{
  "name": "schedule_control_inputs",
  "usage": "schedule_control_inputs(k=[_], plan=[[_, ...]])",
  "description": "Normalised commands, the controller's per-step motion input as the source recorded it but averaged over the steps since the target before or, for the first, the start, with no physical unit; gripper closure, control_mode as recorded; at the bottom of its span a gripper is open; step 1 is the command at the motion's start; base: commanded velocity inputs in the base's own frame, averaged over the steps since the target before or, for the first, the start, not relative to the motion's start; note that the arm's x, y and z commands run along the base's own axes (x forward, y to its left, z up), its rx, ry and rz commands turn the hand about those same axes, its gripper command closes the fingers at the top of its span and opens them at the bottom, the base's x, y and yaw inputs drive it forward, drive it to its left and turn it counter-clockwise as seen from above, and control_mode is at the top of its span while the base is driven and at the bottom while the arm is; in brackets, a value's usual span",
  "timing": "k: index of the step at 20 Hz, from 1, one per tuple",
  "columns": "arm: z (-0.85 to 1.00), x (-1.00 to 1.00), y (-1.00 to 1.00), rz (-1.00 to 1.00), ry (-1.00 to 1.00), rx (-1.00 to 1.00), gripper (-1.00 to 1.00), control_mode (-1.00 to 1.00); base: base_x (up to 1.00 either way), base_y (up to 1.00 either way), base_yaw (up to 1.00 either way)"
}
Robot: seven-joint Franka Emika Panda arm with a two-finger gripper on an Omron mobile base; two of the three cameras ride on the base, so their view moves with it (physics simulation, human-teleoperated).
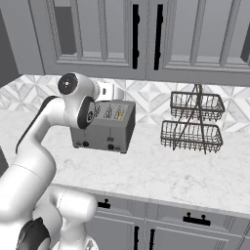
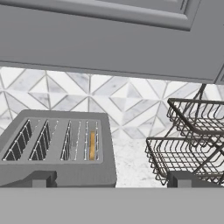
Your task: Start the toaster. Once the lever pops up, take the bread to the plate on the dining counter.
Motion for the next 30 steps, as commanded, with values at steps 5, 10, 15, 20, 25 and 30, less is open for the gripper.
schedule_control_inputs(k=[5, 10, 15, 20, 25, 30], plan=[[0.0, 0.0, 0.0, 0.0, 0.0, 0.0, -1.0, -1.0, 0.0, 0.0, 0.0], [0.0, 0.0, 0.0, 0.0, 0.0, 0.0, -1.0, -1.0, 0.0, 0.0, 0.0], [0.0, 0.0, 0.0, 0.0, 0.0, 0.0, -1.0, -1.0, 0.0, 0.0, 0.0], [0.0, 0.0, 0.0, 0.0, 0.0, 0.0, -1.0, -1.0, 0.0, 0.0, 0.0], [0.0, 0.0, 0.0, 0.0, 0.0, 0.0, -1.0, -1.0, 0.0, 0.0, 0.0], [0.0, 0.0, 0.0, 0.0, 0.0, 0.0, -1.0, -1.0, 0.0, 0.0, 0.0]])
